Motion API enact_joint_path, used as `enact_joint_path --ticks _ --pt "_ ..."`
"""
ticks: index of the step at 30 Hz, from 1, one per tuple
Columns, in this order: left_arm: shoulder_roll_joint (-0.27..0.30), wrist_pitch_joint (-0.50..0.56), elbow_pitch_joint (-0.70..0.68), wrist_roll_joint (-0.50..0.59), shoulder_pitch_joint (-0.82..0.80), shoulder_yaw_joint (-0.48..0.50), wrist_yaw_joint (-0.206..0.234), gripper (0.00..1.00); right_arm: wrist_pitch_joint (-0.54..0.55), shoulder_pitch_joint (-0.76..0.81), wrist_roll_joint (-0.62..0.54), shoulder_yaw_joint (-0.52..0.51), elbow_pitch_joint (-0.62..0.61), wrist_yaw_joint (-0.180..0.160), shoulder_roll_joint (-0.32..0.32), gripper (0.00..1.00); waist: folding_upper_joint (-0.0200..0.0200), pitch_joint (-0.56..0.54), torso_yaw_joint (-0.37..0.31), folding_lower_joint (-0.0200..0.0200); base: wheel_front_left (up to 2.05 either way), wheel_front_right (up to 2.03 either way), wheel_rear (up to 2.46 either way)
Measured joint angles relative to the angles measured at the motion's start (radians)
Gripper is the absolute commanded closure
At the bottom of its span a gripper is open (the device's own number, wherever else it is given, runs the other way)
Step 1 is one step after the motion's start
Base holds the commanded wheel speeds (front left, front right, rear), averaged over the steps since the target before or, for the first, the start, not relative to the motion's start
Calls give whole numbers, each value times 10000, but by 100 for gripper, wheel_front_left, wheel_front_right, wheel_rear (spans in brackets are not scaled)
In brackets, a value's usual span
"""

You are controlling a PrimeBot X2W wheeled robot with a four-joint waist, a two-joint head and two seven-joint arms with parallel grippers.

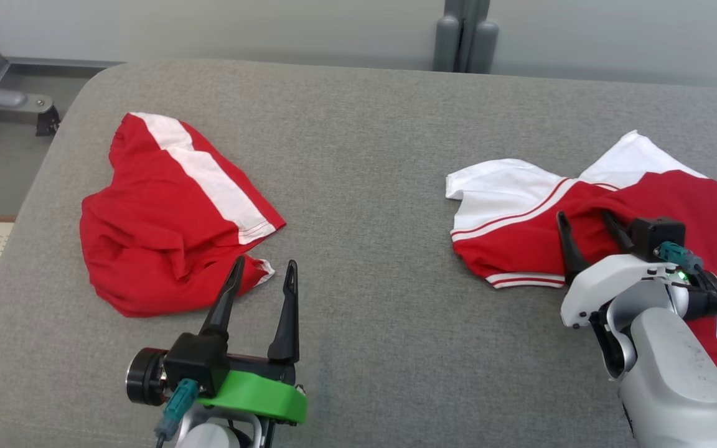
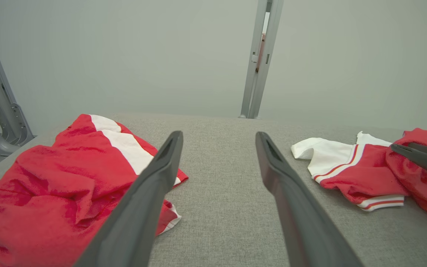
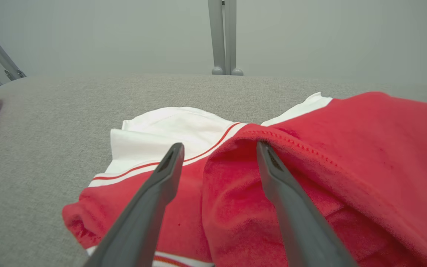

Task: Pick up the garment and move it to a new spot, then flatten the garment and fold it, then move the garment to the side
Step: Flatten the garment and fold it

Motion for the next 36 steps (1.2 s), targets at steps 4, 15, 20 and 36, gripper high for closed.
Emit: enact_joint_path --ticks 4,15,20,36 --pt "0 2 8 -203 -14 -138 36 0 163 -406 29 -399 777 0 -159 0 0 230 403 0 0 0 0" --pt "0 2 31 -378 -119 -188 134 0 -571 -1586 224 -178 1363 -2 -86 100 0 413 608 0 0 0 0" --pt "-2 0 88 -428 -126 -180 134 0 -899 -2920 577 589 608 -2 -462 100 0 242 486 0 0 0 0" --pt "-2 0 -29 -663 359 307 178 0 -748 -3088 1841 1390 -1822 0 -1634 100 0 -539 -158 0 0 0 0"
